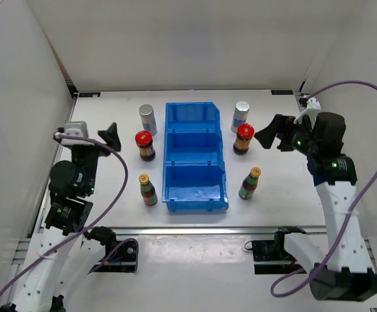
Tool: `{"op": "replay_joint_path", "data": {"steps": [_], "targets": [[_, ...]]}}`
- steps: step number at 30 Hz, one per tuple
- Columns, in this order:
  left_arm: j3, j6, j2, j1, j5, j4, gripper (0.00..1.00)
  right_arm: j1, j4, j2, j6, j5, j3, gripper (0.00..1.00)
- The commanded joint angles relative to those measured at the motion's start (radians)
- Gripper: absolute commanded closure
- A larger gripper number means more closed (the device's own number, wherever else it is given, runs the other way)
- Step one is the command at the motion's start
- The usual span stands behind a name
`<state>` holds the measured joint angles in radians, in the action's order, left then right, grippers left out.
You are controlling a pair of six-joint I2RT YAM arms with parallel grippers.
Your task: Organize the condiment bottles
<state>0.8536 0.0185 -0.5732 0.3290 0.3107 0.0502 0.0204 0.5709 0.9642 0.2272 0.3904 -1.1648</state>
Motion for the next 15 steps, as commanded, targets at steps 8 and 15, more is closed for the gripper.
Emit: {"op": "replay_joint_path", "data": {"steps": [8,15], "targets": [[-0.252,0.0,-0.007,0.039,0.022,0.06,0.0,0.104,0.049,-0.154,-0.052,0.086,0.099,0.0],[-0.303,0.058,0.018,0.099,0.234,0.07,0.0,0.156,0.083,-0.245,-0.055,-0.068,-0.033,0.0]]}}
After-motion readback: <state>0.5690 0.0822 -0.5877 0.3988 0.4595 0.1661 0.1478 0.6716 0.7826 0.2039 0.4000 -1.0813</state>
